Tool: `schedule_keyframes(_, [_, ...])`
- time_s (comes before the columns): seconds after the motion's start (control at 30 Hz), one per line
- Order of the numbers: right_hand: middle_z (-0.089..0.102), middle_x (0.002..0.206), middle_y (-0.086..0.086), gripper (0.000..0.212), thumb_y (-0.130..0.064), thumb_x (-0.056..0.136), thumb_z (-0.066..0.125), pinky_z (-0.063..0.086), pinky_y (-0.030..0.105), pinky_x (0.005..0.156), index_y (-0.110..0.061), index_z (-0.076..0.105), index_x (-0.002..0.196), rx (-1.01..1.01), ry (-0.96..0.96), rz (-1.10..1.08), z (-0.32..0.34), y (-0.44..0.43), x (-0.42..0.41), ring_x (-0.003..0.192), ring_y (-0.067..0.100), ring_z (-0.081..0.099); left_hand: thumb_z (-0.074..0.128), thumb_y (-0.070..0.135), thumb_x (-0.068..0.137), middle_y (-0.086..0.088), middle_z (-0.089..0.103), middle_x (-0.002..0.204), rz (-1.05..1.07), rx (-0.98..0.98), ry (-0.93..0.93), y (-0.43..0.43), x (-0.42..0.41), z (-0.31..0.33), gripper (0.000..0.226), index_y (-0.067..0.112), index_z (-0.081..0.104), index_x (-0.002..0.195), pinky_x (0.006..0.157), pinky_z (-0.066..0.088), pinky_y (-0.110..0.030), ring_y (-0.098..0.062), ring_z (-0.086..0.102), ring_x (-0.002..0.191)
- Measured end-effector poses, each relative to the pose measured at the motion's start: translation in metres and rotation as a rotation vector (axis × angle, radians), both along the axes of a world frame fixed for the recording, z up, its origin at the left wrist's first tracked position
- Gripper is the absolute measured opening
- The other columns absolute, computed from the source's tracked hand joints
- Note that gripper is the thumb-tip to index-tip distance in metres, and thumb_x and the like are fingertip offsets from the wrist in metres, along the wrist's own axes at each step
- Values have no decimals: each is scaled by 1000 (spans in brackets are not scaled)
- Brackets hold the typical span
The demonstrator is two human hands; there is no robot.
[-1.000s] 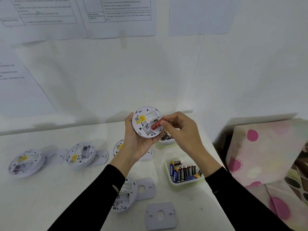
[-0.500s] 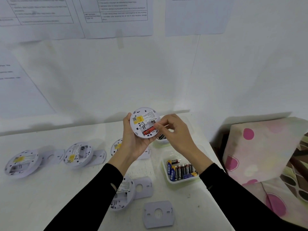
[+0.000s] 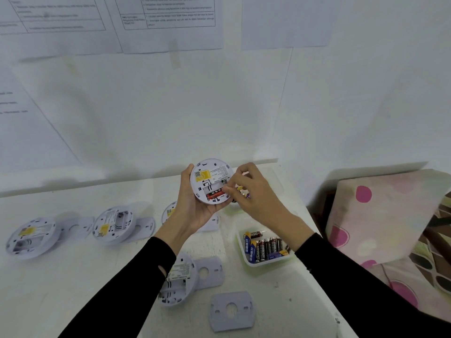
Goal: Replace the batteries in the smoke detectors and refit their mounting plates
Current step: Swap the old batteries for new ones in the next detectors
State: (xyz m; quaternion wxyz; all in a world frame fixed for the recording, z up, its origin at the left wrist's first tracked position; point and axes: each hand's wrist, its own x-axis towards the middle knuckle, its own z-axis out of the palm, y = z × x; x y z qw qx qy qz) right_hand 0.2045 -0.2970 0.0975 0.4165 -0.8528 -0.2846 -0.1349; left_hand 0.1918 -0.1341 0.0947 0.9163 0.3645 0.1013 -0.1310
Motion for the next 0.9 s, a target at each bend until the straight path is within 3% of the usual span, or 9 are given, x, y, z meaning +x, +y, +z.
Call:
schedule_keyframes(0.17, [67, 80, 1, 14, -25, 93, 61, 49, 21, 72, -14, 65, 87, 347, 356, -279, 8, -29, 34, 70, 10, 62, 38, 61, 95, -23, 61, 132, -45, -15, 17, 4, -1, 1, 66, 11, 55, 136, 79, 59, -44, -41, 63, 104])
schedule_keyframes(0.3, [68, 82, 24, 34, -20, 92, 59, 41, 26, 61, 11, 65, 80, -216, 585, -380, -22, -47, 65, 65, 18, 53, 37, 61, 94, -24, 55, 139, -74, -16, 26, 5, -1, 2, 71, 11, 50, 142, 79, 59, -43, -40, 62, 106])
schedule_keyframes(0.37, [69, 78, 19, 30, -12, 92, 57, 46, 27, 66, 5, 69, 70, -373, 631, -336, -29, -46, 70, 66, 20, 57, 37, 61, 94, -24, 55, 139, -78, -13, 31, 5, -1, 2, 70, 12, 50, 142, 78, 59, -43, -41, 62, 105])
schedule_keyframes(0.43, [71, 82, 12, 26, -12, 92, 58, 48, 25, 66, 0, 73, 75, -456, 624, -337, -32, -42, 75, 72, 21, 62, 37, 61, 94, -24, 57, 138, -79, -16, 31, 4, -1, 2, 70, 12, 51, 141, 78, 59, -43, -41, 64, 102])
schedule_keyframes(0.5, [54, 57, 7, 41, -16, 92, 60, 35, 23, 48, -5, 54, 53, -470, 644, -370, -36, -38, 81, 50, 18, 46, 37, 61, 95, -23, 60, 134, -77, -24, 31, 4, -1, 2, 69, 12, 51, 141, 78, 59, -43, -41, 65, 101])
schedule_keyframes(0.57, [37, 52, 2, 49, -20, 93, 61, 27, 24, 45, -11, 37, 52, -521, 648, -393, -40, -34, 85, 45, 15, 34, 37, 61, 95, -23, 62, 130, -67, -35, 37, 4, -1, 2, 70, 10, 51, 141, 78, 59, -42, -42, 65, 100])
schedule_keyframes(0.67, [45, 58, 2, 36, -24, 92, 64, 32, 24, 49, -8, 50, 63, -577, 645, -375, -45, -31, 90, 51, 16, 42, 39, 61, 94, -24, 59, 134, -60, -53, 36, 5, 0, 3, 71, 9, 50, 142, 77, 60, -42, -42, 65, 100])
schedule_keyframes(0.8, [52, 60, 6, 38, -27, 89, 67, 34, 21, 52, -7, 56, 59, -448, 602, -335, -41, -35, 83, 55, 14, 47, 39, 60, 94, -23, 61, 131, -63, -52, 33, 8, 0, 2, 70, 9, 53, 140, 78, 59, -42, -42, 65, 99])
schedule_keyframes(0.9, [66, 72, -3, 20, -25, 89, 67, 42, 23, 64, -8, 62, 80, -45, 420, -401, -25, -34, 62, 69, 14, 57, 39, 58, 94, -23, 63, 128, -53, -51, 34, 9, 0, 0, 66, 8, 58, 133, 75, 60, -41, -42, 66, 98])
